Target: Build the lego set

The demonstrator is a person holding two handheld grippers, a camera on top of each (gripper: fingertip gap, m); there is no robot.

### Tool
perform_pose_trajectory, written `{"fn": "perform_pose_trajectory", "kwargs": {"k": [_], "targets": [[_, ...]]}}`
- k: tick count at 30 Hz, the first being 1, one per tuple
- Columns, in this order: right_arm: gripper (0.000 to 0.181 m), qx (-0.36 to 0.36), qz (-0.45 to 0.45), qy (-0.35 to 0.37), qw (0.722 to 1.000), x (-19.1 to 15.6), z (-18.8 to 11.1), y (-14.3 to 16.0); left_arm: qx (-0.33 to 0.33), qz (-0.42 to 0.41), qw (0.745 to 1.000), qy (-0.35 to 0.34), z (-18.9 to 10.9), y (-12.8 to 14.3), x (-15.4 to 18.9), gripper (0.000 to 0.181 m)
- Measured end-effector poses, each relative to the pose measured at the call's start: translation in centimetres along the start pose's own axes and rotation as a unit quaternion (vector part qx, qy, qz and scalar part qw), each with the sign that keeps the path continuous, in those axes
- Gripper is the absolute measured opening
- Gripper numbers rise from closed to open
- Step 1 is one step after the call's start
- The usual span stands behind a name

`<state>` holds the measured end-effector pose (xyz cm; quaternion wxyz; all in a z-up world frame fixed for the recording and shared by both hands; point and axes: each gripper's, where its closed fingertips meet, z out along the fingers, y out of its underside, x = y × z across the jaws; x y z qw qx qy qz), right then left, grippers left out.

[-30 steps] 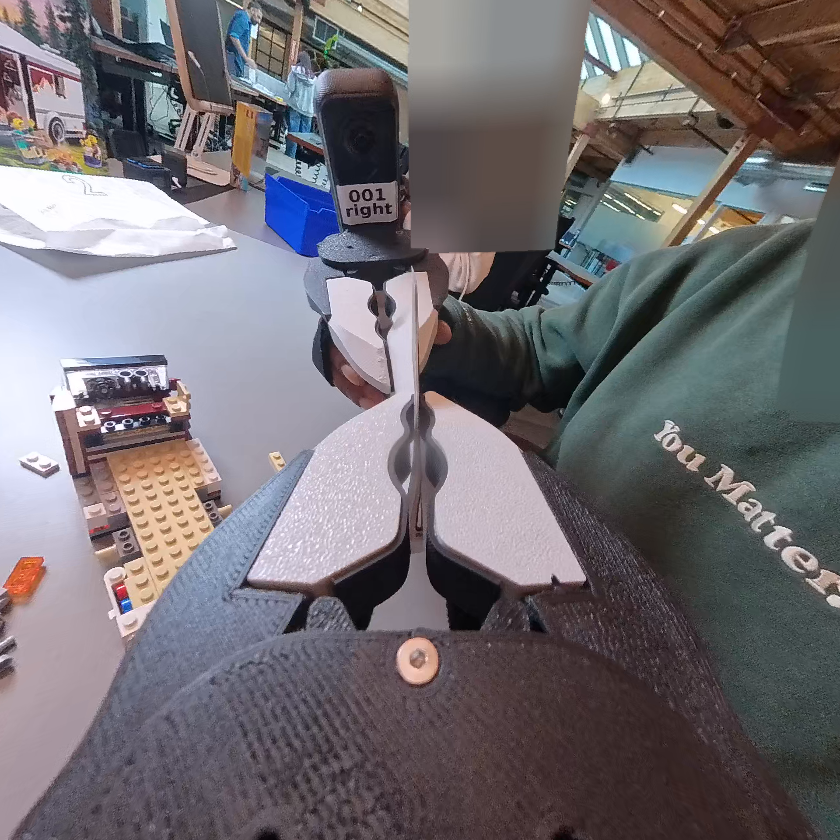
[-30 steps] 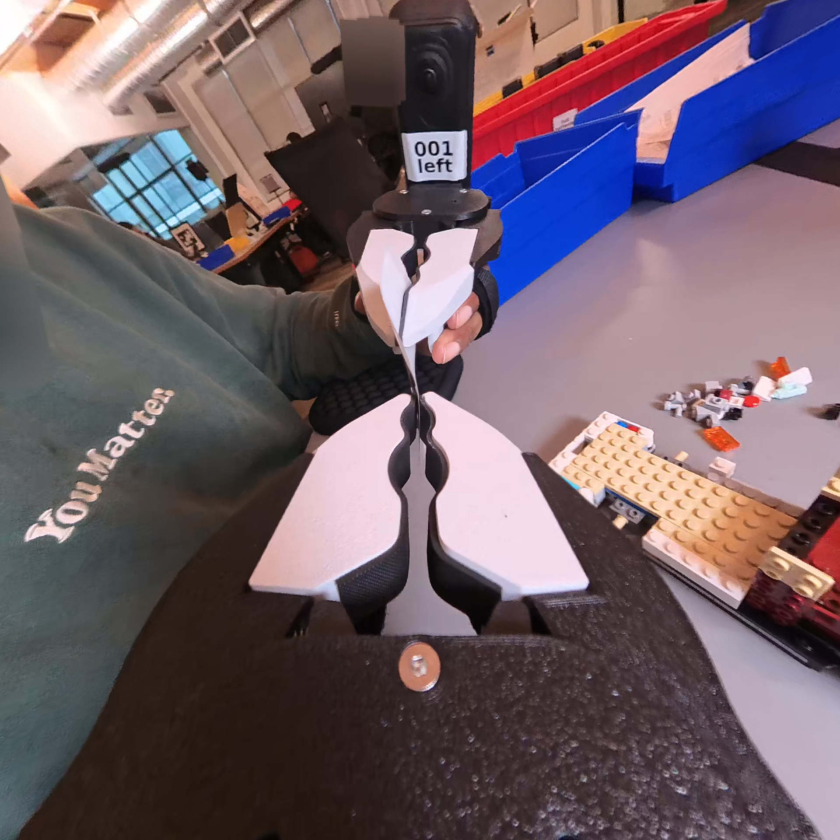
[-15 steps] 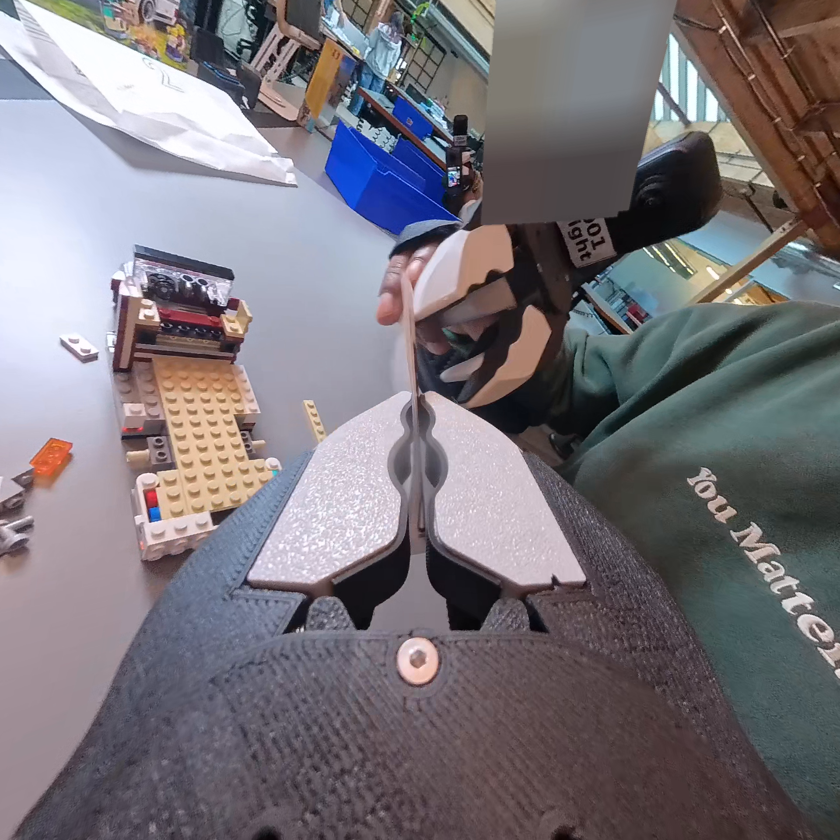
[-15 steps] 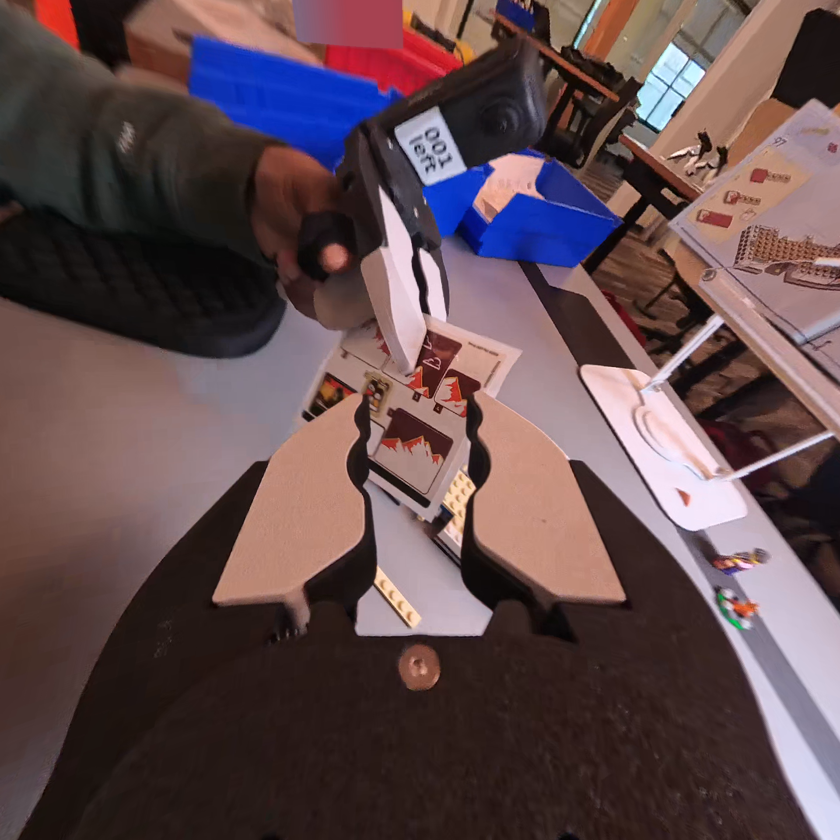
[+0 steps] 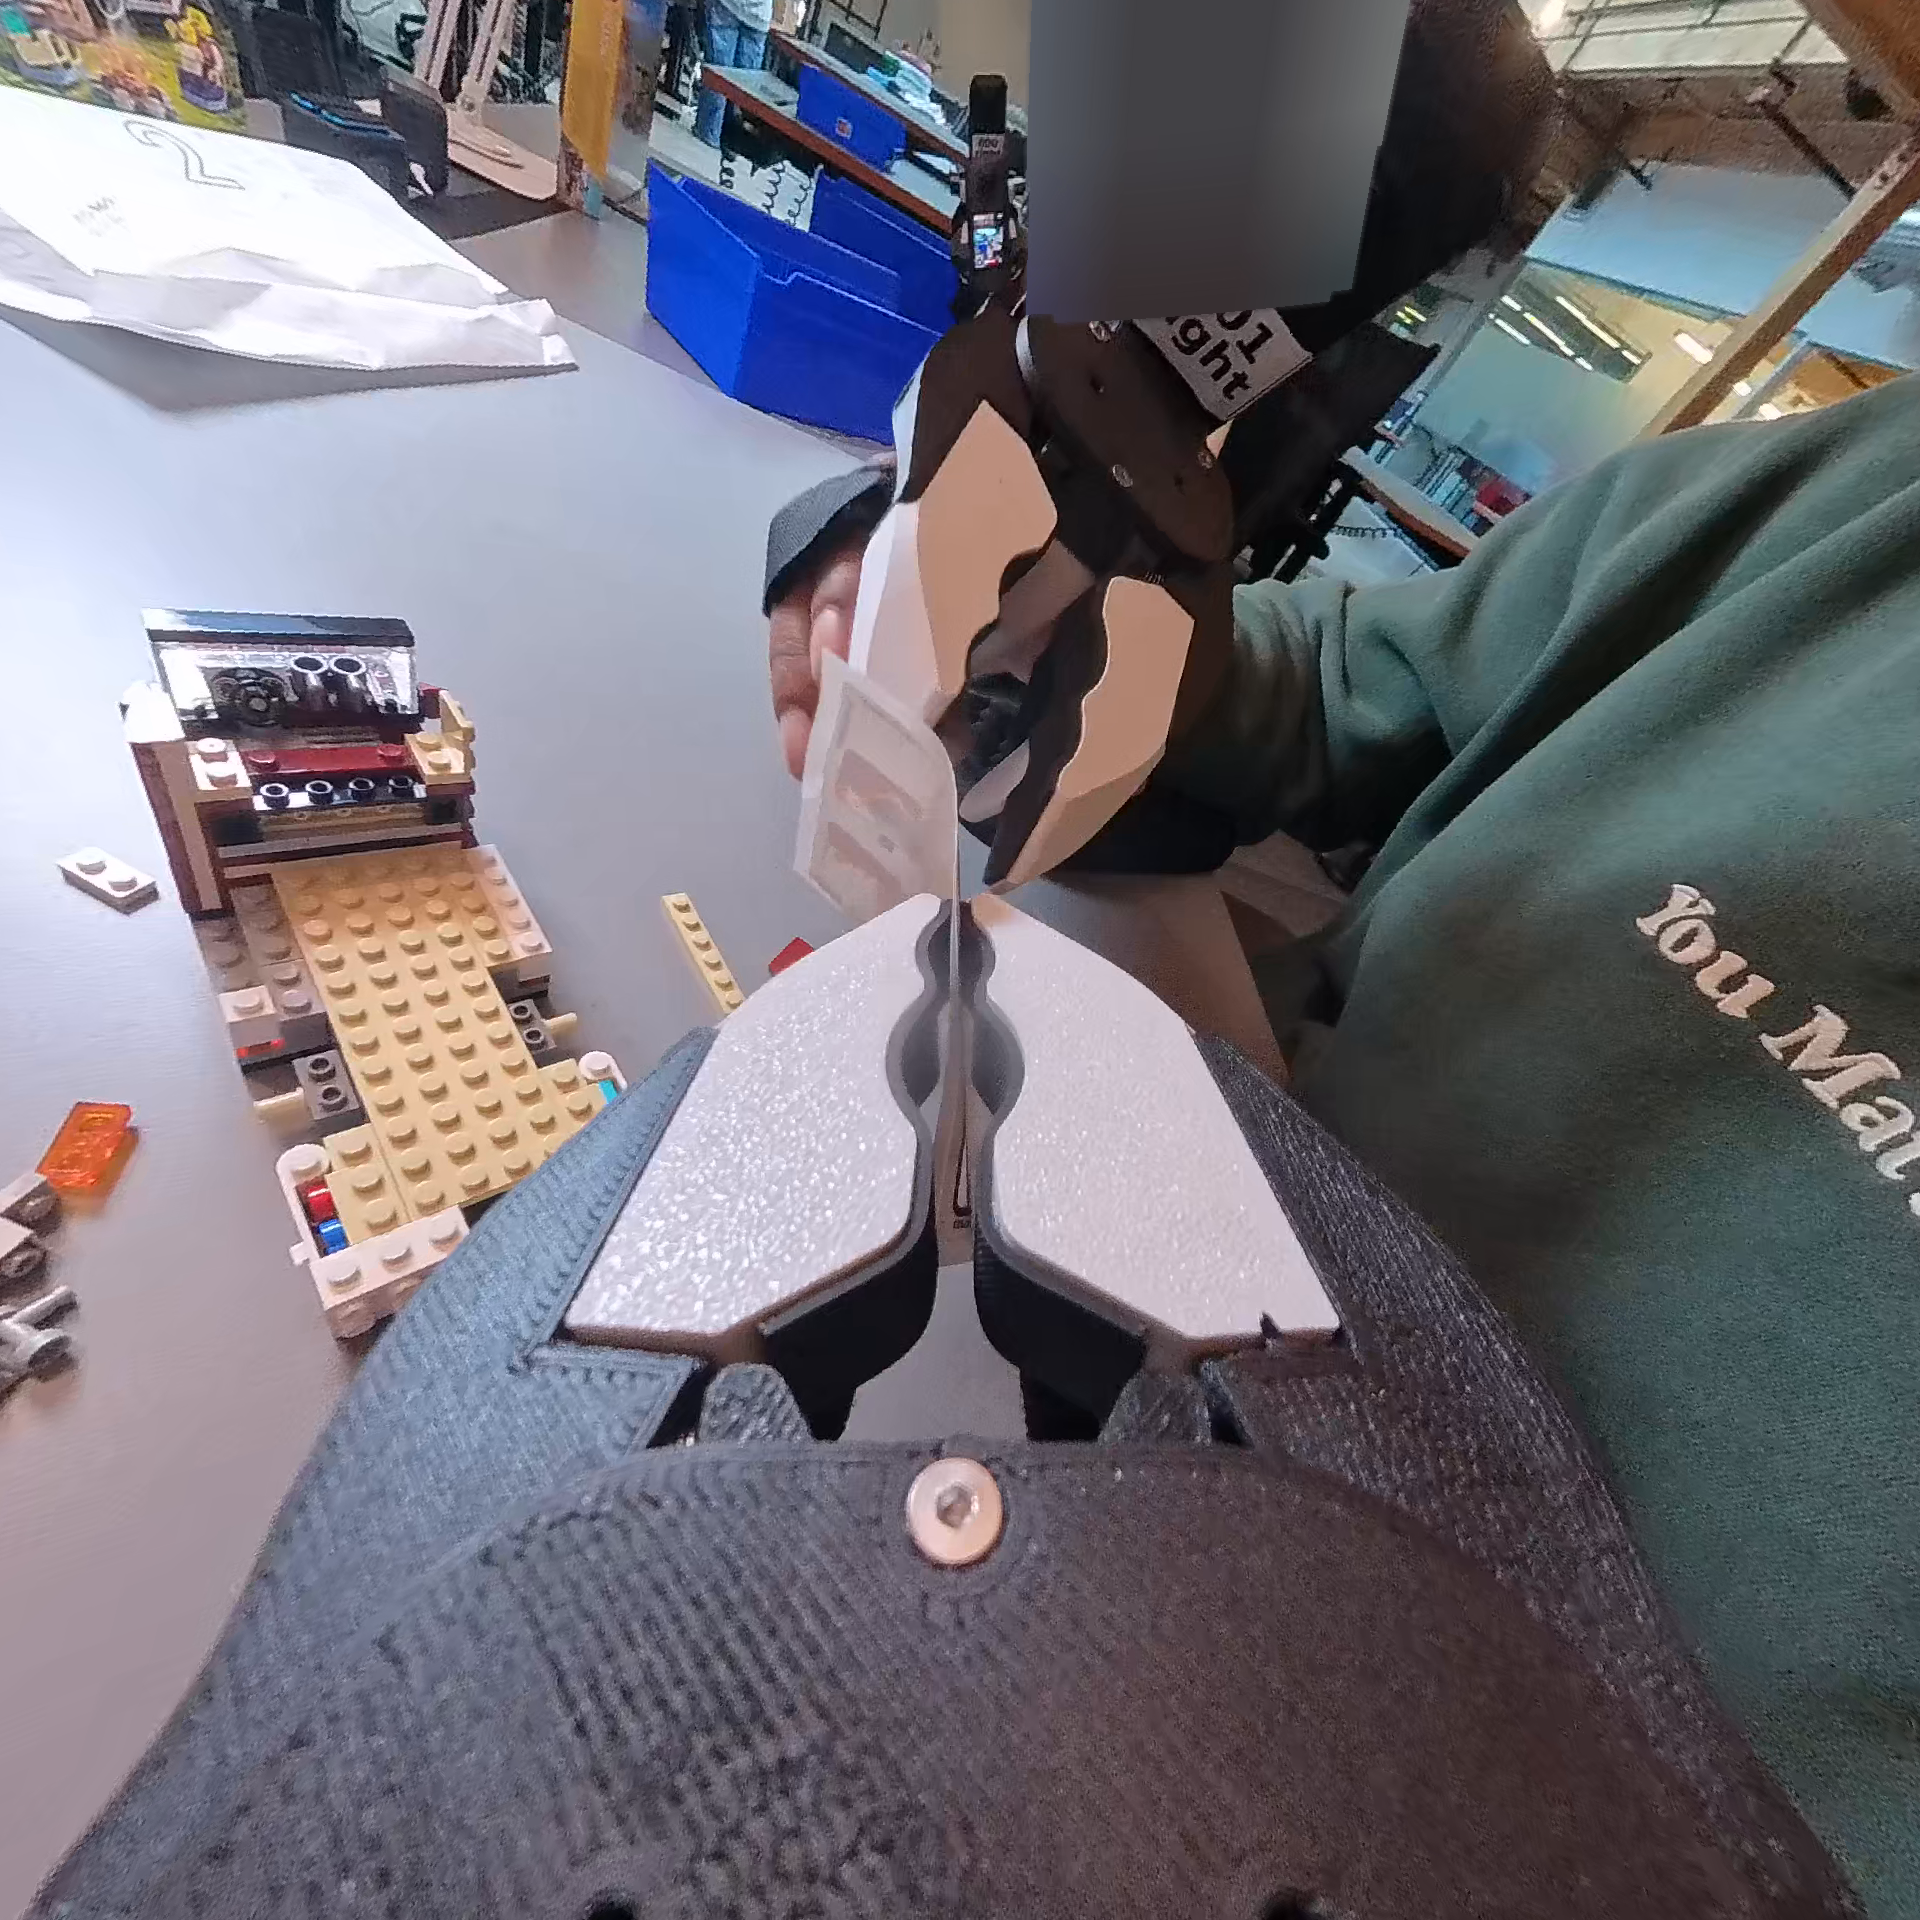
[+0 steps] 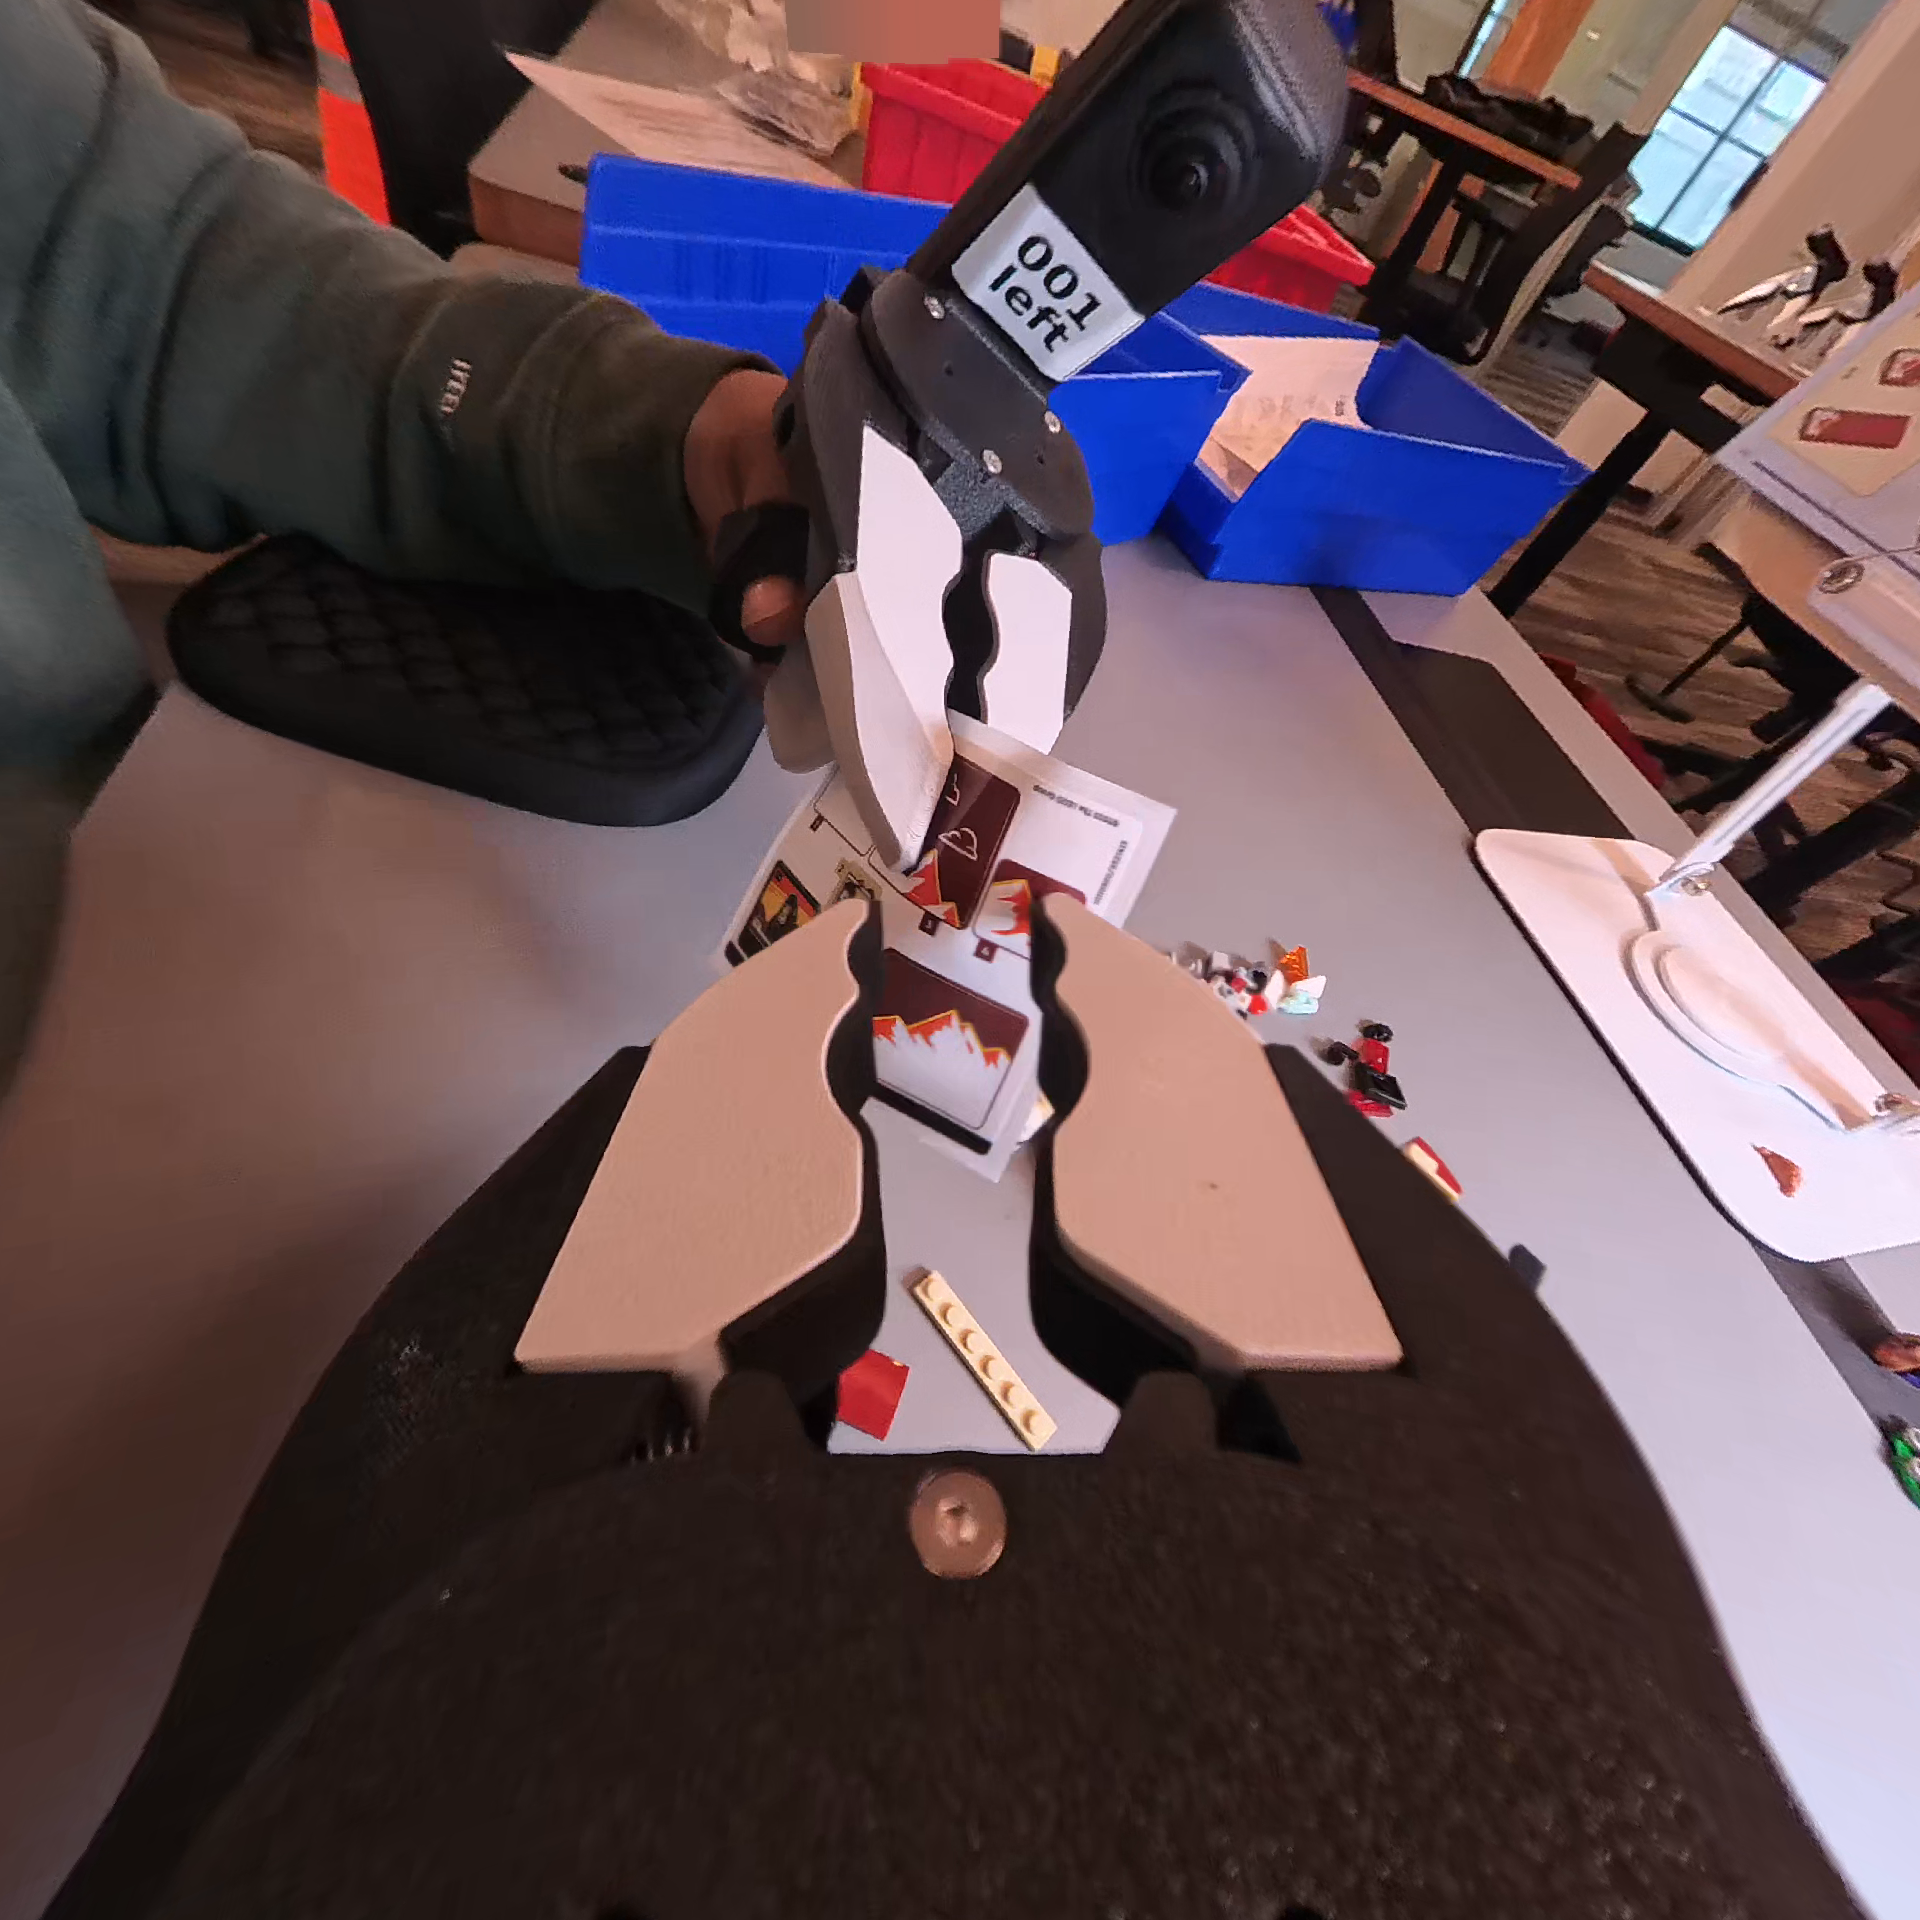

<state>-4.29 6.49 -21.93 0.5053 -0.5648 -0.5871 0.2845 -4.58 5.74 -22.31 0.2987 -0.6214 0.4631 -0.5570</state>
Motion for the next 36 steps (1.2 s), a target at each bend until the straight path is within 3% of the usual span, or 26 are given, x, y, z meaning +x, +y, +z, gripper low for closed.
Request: {"fn": "perform_pose_trajectory", "kwargs": {"k": [3, 10, 16, 23, 31, 36], "targets": [[0.041, -0.004, -0.003, 0.013, 1.000, 0.4, -0.1, 0.0, 0.000, 0.000, 1.000, 0.000, 0.0, 0.1, -0.1, 0.001], [0.052, -0.019, 0.006, -0.018, 1.000, -0.6, 0.3, 0.7, -0.033, 0.025, 0.999, 0.013, 0.6, 1.1, 0.6, 0.000], [0.031, -0.032, 0.001, -0.039, 0.999, -1.6, 0.7, 1.2, -0.033, 0.019, 0.999, 0.003, 0.5, 1.2, 0.2, 0.000], [0.001, -0.004, 0.063, -0.059, 0.996, -1.3, 0.2, 0.6, -0.019, 0.029, 0.999, -0.006, 0.5, 0.9, -0.1, 0.001], [0.000, 0.041, 0.208, -0.118, 0.970, -0.9, -0.3, -0.4, 0.007, 0.060, 0.998, -0.011, 0.5, -0.1, 0.6, 0.000], [0.000, 0.068, 0.323, -0.186, 0.925, -1.2, -0.4, -1.0, 0.026, 0.080, 0.996, -0.028, 0.5, -0.9, 0.7, 0.012]]}}
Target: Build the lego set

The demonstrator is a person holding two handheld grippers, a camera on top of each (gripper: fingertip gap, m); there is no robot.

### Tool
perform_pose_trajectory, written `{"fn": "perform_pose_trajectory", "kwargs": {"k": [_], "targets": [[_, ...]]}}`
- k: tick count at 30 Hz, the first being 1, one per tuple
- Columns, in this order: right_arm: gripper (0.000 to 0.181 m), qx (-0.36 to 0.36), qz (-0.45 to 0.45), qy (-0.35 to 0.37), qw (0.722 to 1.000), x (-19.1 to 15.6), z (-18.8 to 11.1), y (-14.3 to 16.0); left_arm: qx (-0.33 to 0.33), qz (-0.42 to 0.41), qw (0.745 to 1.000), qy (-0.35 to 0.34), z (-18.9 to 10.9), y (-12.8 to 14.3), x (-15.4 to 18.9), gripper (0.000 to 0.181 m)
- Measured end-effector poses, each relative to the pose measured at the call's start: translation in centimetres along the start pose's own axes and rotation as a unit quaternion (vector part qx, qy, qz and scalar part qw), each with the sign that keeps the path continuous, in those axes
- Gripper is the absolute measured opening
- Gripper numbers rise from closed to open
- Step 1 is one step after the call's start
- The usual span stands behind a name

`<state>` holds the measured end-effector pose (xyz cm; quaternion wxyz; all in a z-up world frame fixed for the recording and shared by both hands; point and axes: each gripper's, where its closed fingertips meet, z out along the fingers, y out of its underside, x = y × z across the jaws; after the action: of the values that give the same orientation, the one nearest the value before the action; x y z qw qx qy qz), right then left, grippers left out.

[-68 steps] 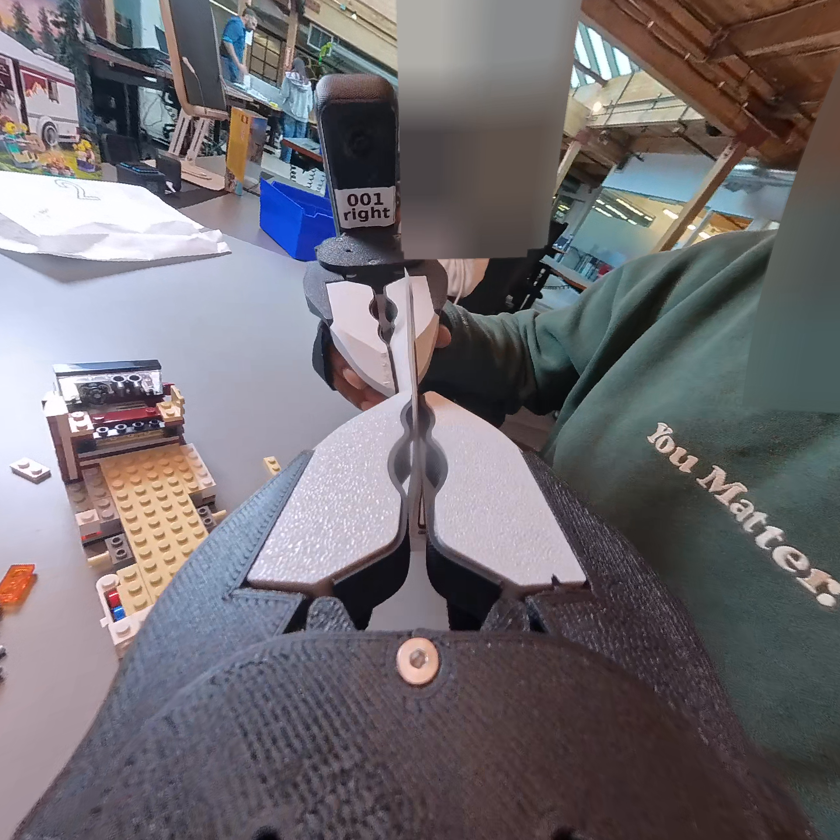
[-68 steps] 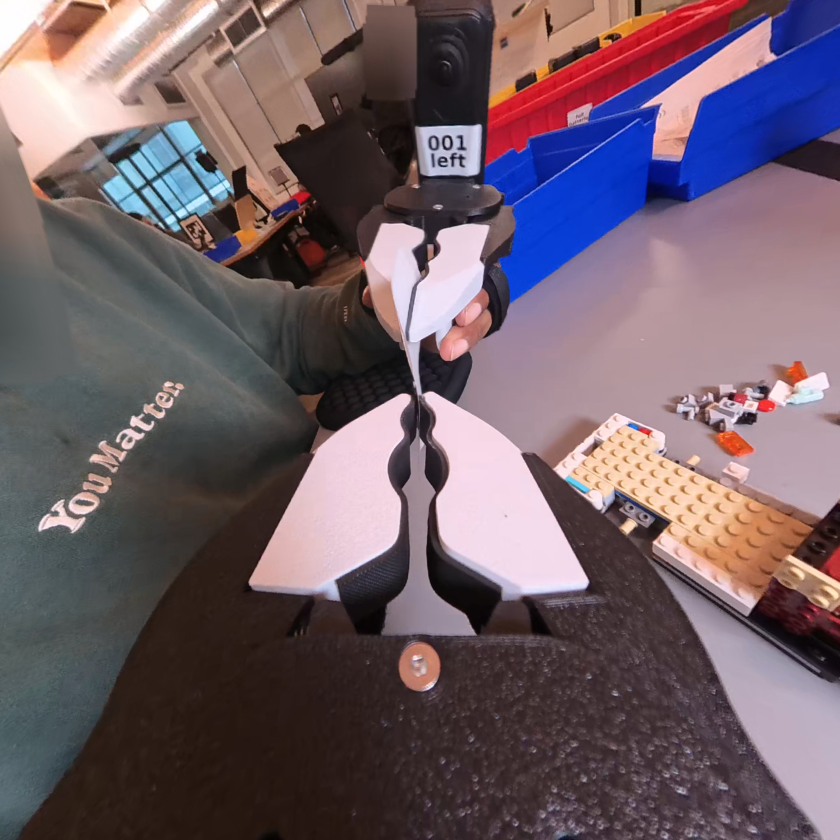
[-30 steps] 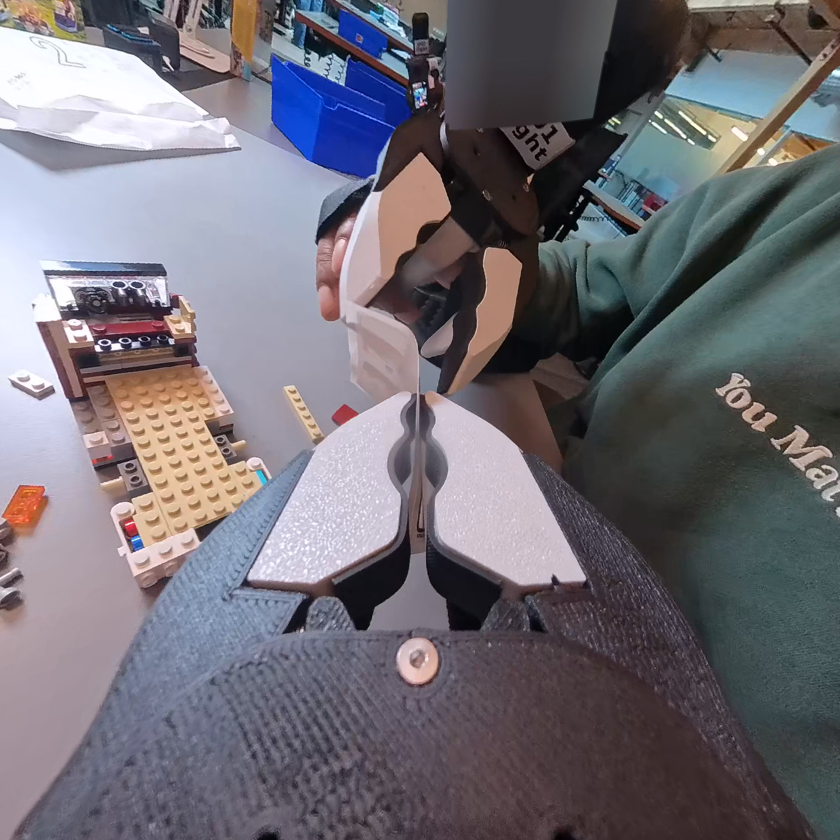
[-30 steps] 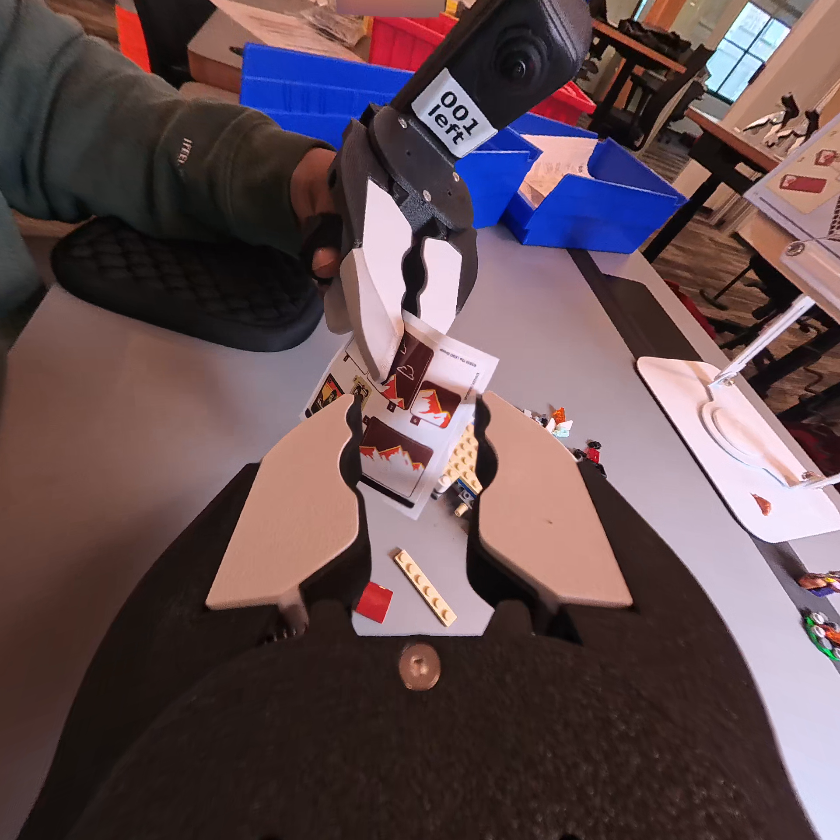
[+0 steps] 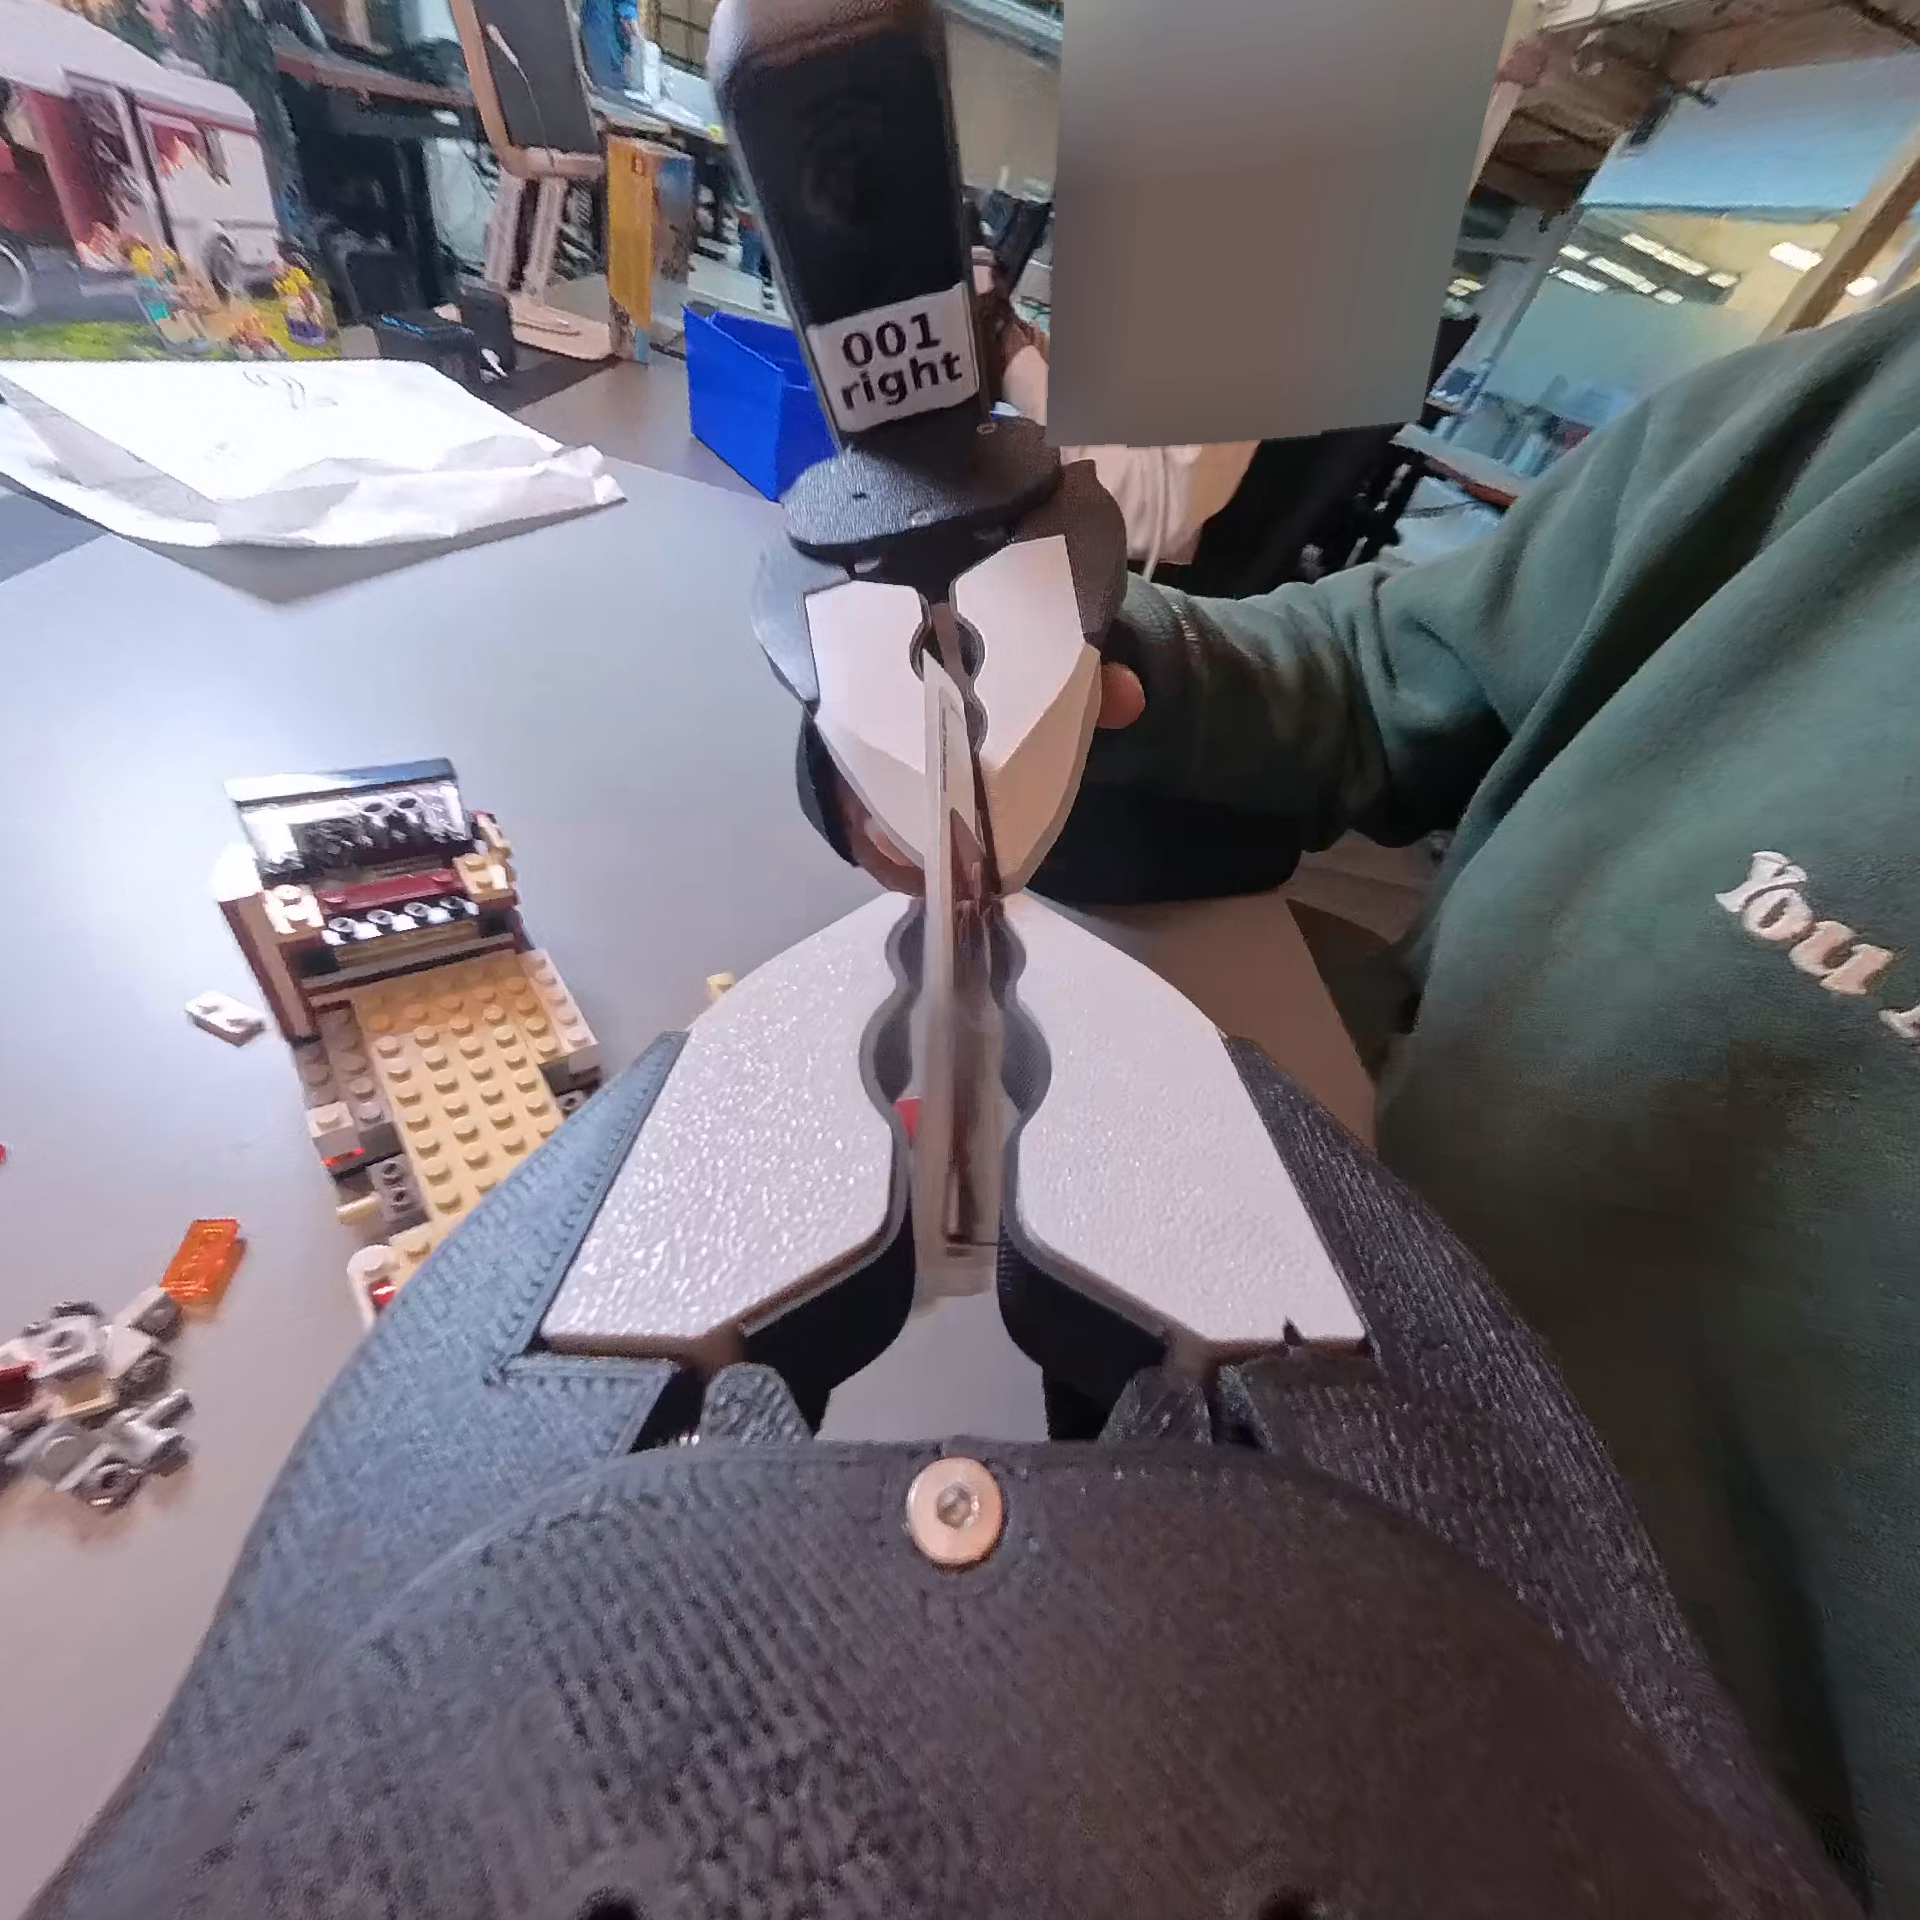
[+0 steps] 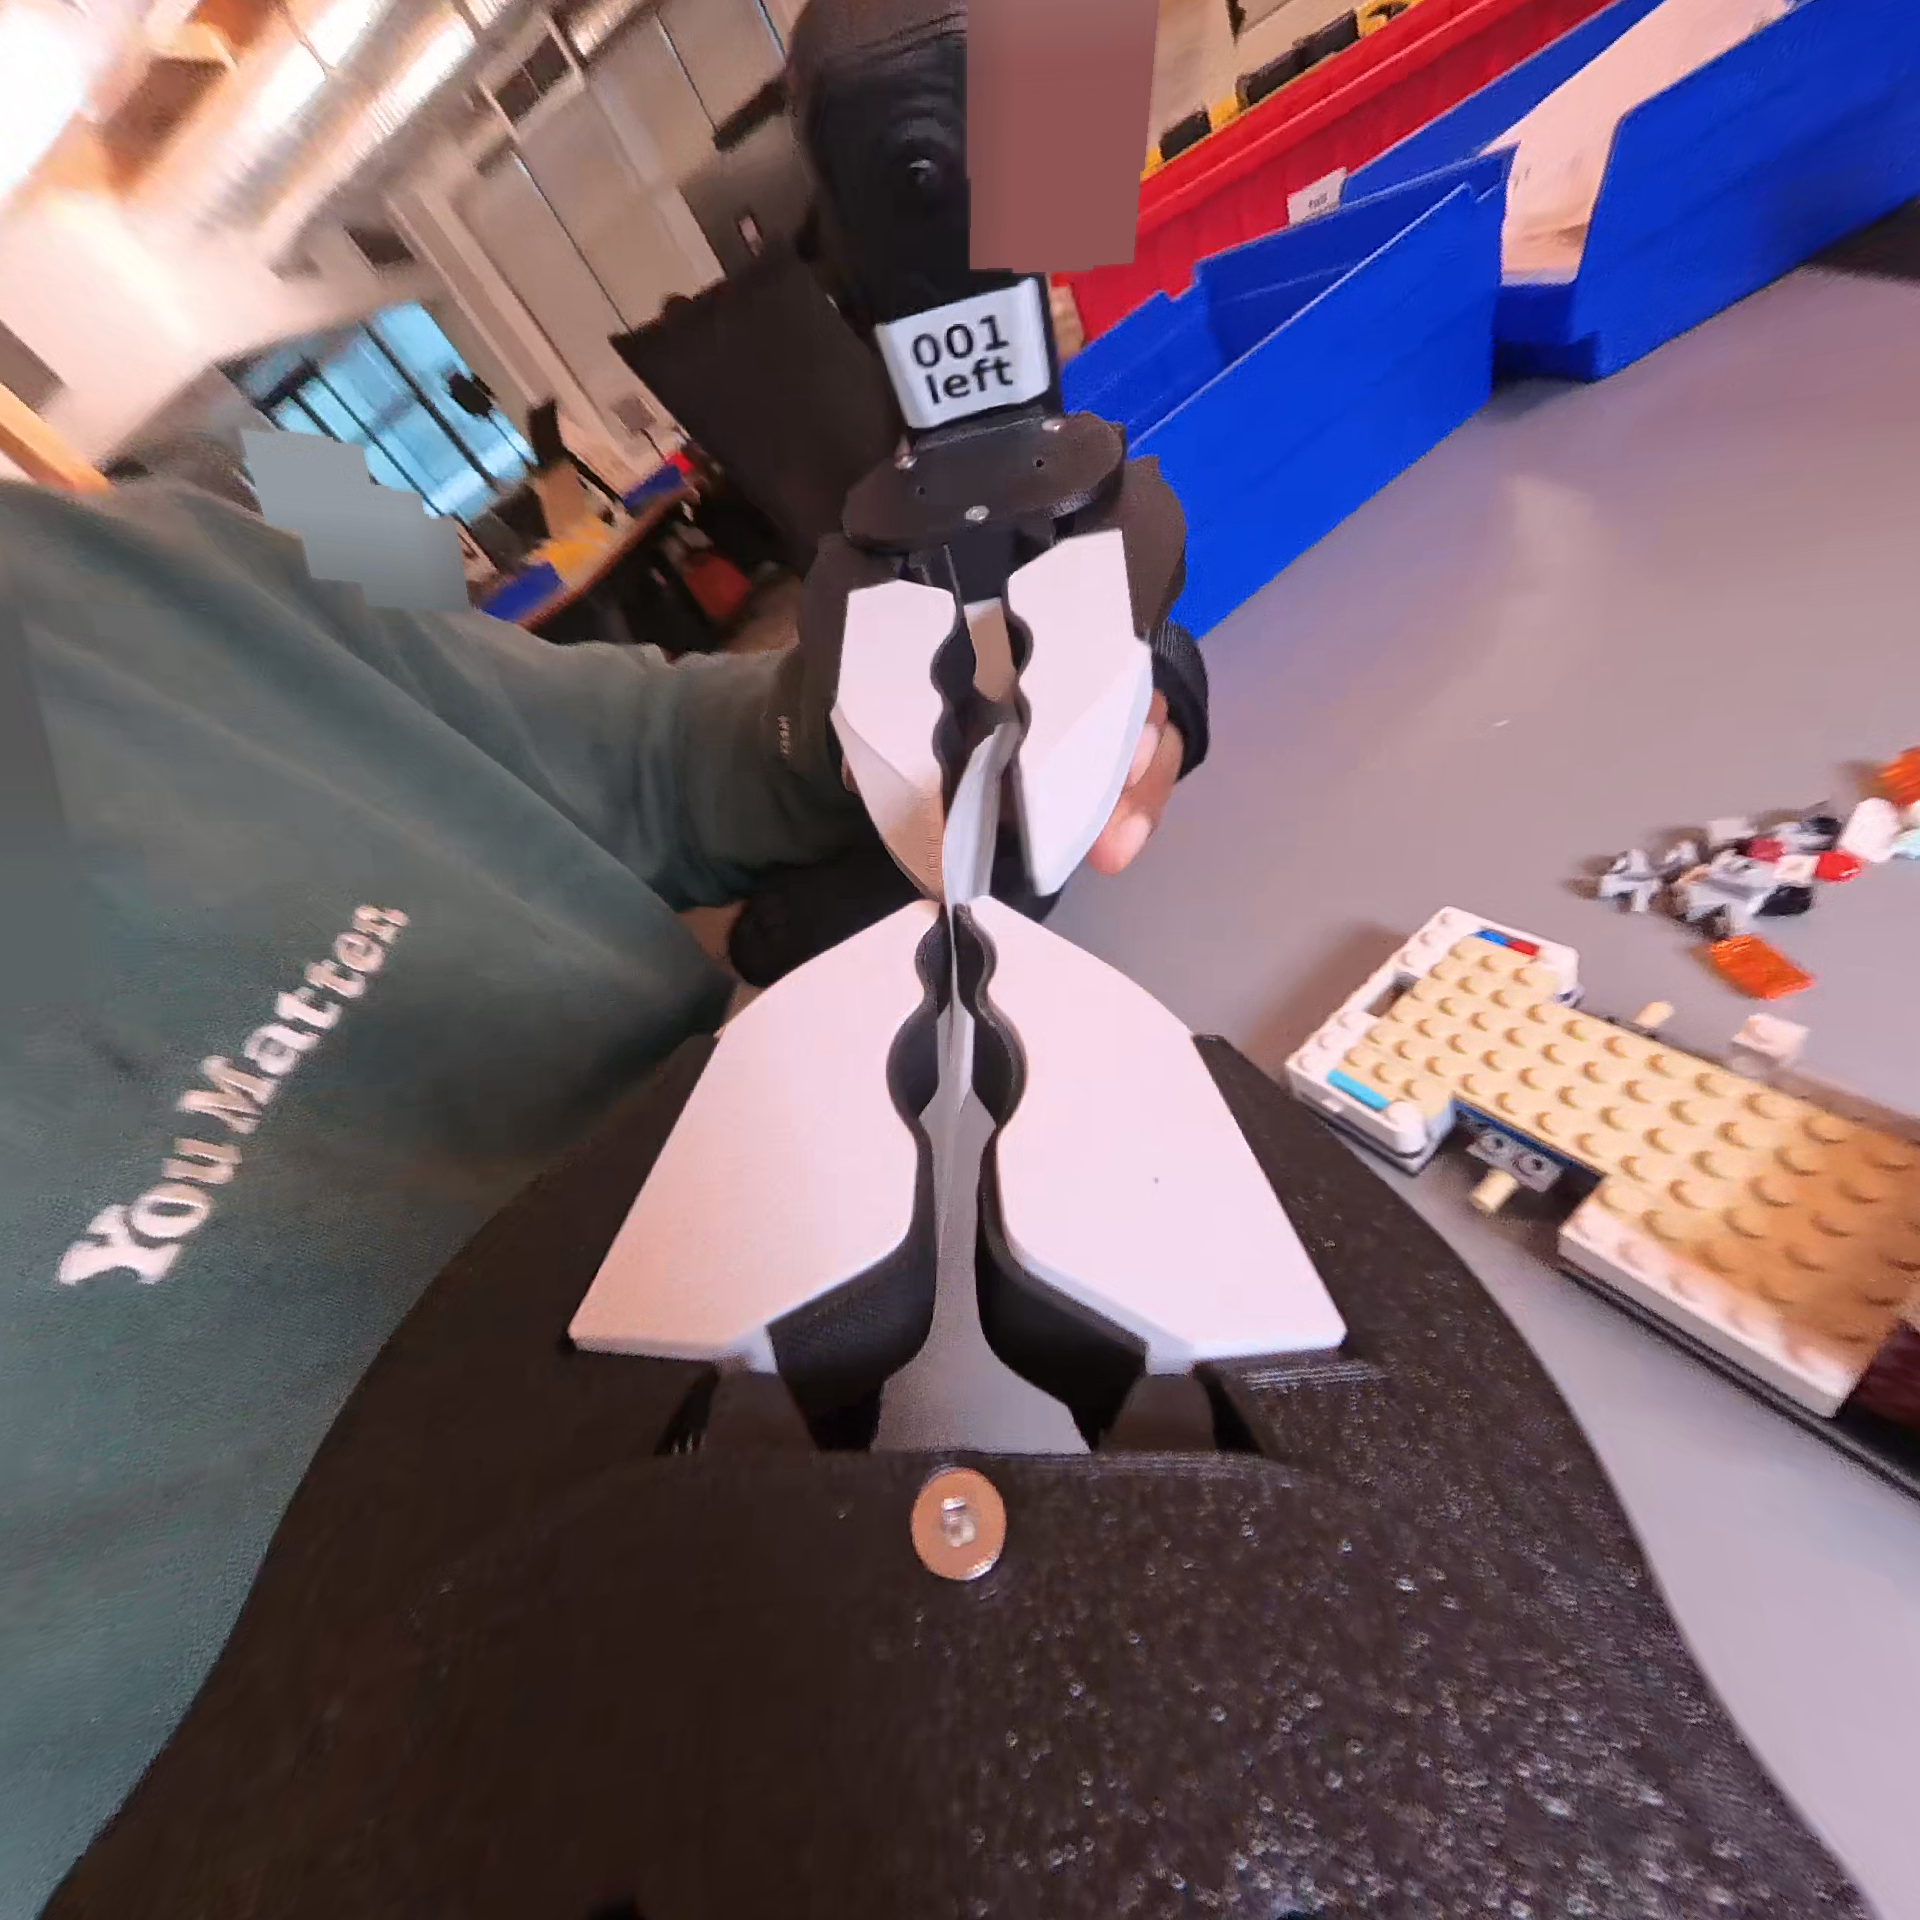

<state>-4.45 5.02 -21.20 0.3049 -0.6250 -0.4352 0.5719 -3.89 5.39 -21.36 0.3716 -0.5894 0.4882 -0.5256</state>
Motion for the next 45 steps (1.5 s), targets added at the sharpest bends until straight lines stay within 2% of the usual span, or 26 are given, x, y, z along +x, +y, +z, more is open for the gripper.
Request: {"fn": "perform_pose_trajectory", "kwargs": {"k": [4, 8, 12, 14, 21, 28, 34, 39, 42, 45], "targets": [[0.000, 0.001, 0.066, -0.024, 0.998, 0.3, -0.1, 0.3, 0.004, 0.093, 0.994, -0.065, -0.6, -1.1, -0.5, 0.021], [0.000, -0.009, 0.122, -0.025, 0.992, 1.1, -0.2, 0.9, -0.011, 0.208, 0.970, -0.123, -1.1, -2.1, 0.0, 0.023], [0.000, -0.025, 0.136, -0.043, 0.990, 0.5, 0.1, 1.4, -0.108, 0.261, 0.950, -0.133, 0.2, 0.5, 0.2, 0.034], [0.000, -0.042, 0.120, -0.048, 0.991, 0.0, 0.4, 1.8, -0.131, 0.267, 0.946, -0.125, 0.7, 1.6, 0.2, 0.035], [0.000, -0.064, 0.038, -0.061, 0.995, -1.3, 0.6, 2.3, -0.130, 0.211, 0.966, -0.072, 1.2, 2.4, 1.3, 0.030], [0.000, -0.030, -0.065, -0.032, 0.997, -1.5, 0.4, 1.5, -0.093, 0.145, 0.984, -0.048, 1.1, 1.5, 1.5, 0.020], [0.000, -0.014, -0.077, -0.008, 0.997, -0.8, 0.1, 1.0, -0.073, 0.087, 0.993, -0.043, 0.5, 0.8, 1.0, 0.009], [0.002, -0.003, -0.049, -0.002, 0.999, -0.1, -0.2, 0.7, -0.060, 0.034, 0.997, -0.035, 0.2, 0.7, 0.5, 0.002], [0.010, -0.008, -0.040, 0.005, 0.999, 0.4, -0.5, 0.7, -0.053, -0.004, 0.998, -0.026, 0.0, 0.6, 0.2, 0.001], [0.016, -0.010, -0.072, 0.042, 0.996, 1.0, -1.4, 0.0, -0.059, -0.032, 0.998, -0.021, 0.0, 1.0, 0.0, 0.000]]}}
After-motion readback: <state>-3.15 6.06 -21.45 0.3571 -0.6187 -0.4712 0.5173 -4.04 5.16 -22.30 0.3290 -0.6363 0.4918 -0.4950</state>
